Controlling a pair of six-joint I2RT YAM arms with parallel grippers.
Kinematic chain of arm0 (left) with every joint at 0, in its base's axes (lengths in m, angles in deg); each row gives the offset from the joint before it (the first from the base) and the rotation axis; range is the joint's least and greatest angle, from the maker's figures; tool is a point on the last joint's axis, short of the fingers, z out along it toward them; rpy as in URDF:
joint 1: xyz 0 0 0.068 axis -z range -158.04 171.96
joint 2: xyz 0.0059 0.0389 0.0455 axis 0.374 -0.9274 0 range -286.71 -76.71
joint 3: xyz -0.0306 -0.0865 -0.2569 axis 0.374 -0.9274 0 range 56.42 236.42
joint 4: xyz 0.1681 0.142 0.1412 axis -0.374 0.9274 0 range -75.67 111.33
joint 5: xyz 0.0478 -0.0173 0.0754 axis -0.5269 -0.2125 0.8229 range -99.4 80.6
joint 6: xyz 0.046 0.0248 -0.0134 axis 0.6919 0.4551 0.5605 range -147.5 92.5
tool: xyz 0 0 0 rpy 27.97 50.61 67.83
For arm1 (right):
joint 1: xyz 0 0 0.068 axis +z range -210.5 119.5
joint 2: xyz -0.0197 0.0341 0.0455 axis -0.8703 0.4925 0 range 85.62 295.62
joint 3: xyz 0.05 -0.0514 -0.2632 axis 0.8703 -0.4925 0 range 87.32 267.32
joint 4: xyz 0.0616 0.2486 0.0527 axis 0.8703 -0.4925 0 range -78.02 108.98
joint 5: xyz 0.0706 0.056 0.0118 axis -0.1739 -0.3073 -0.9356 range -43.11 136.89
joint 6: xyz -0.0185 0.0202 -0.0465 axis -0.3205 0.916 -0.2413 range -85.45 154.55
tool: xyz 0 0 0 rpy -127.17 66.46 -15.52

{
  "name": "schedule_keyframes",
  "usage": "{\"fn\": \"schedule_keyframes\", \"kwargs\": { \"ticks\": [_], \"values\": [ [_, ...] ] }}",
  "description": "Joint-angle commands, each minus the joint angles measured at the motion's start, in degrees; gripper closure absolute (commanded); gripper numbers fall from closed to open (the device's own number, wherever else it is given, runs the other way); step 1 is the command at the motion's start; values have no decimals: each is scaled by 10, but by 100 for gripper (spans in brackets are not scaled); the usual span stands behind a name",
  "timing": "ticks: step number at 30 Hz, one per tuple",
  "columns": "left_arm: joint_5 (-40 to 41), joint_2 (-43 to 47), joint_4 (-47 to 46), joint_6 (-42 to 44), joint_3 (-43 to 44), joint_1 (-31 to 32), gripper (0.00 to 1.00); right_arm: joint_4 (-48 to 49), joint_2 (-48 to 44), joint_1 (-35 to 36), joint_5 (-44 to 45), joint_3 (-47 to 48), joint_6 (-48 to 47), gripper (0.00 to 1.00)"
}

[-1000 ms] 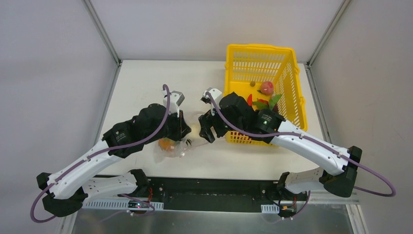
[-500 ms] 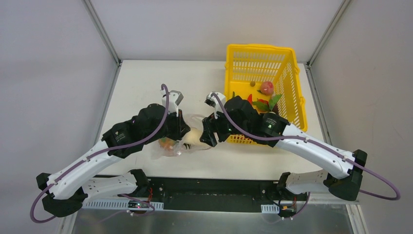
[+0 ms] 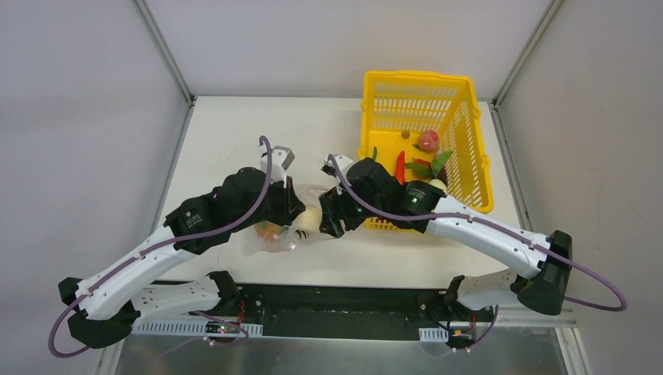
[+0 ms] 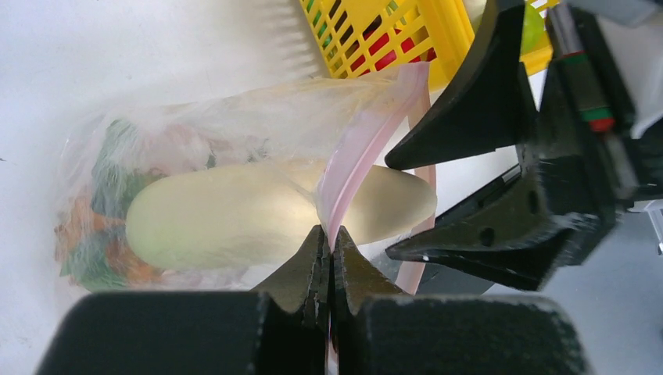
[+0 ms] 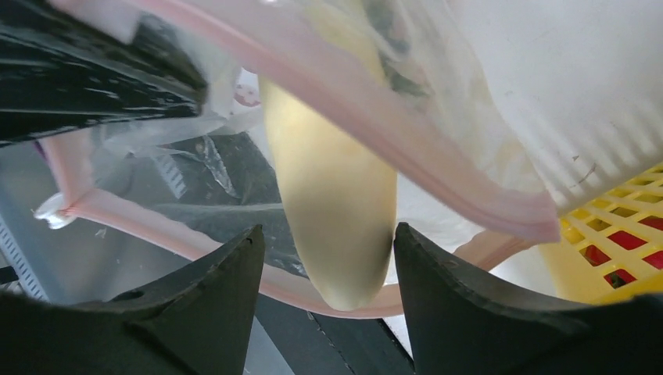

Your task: Place the food in the zip-top bag and seal the zipper

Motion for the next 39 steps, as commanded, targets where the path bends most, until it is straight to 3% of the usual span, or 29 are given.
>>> {"fn": "schedule_keyframes", "kwargs": {
  "ticks": [1, 5, 14, 21, 26, 29, 34, 39],
  "values": [
    [16, 12, -19, -8, -4, -2, 100, 19, 4, -5, -24, -15, -1, 38],
    [21, 13, -20, -8, -6, -2, 100, 34, -2, -6, -63, -31, -1, 46],
    [14, 11, -23, -10, -7, -2, 100, 99, -24, -6, -67, -56, 31, 84],
    [-10, 0, -37, -20, -8, -2, 100, 197, -24, -6, -41, -64, 70, 84],
    [-34, -3, -65, -35, -14, -2, 100, 150, 26, -6, -5, -8, 63, 83],
    [-39, -1, -75, -40, -15, -2, 100, 173, 34, -5, -3, -14, 48, 83],
    [-26, 10, -69, -39, -16, -2, 100, 184, 32, -5, 56, -21, 47, 84],
    [-23, 13, -67, -39, -14, -1, 100, 234, 14, -1, 210, -57, 101, 83]
  ]
}}
